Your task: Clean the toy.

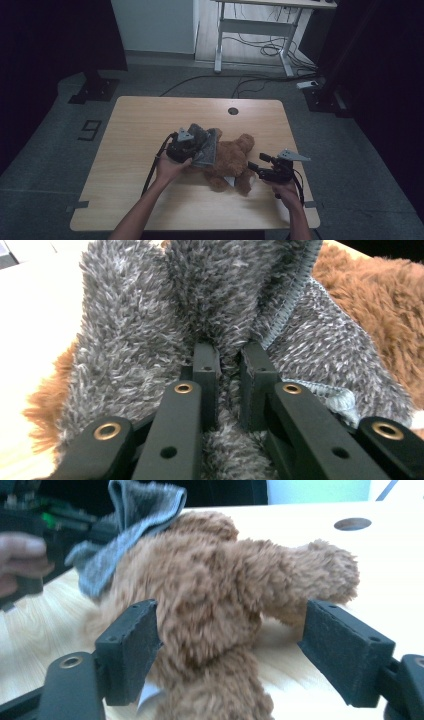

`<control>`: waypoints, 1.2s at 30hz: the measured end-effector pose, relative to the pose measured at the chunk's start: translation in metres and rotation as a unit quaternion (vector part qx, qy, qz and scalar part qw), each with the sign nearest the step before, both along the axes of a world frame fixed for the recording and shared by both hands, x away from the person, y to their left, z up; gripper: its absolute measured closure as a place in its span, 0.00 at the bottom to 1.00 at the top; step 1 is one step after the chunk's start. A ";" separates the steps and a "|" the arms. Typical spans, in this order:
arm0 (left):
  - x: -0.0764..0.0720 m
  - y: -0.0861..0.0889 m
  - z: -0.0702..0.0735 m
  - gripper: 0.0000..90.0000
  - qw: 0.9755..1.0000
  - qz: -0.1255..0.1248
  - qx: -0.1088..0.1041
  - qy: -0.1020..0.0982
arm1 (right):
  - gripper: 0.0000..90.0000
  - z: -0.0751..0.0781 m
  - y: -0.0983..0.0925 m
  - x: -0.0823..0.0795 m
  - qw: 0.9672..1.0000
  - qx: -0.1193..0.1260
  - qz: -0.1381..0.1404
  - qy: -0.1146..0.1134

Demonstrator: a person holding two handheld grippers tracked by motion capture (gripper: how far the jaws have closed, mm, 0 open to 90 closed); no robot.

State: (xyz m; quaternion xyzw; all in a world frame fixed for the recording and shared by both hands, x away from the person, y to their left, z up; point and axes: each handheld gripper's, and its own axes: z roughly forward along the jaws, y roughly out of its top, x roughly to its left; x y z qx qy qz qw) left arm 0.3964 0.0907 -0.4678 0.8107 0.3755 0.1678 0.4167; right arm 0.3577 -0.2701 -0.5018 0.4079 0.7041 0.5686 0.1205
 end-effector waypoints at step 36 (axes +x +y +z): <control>-0.046 0.016 -0.017 0.88 0.999 -0.034 -0.028 0.007 | 0.63 -0.020 0.069 0.005 0.990 -0.093 0.107 0.018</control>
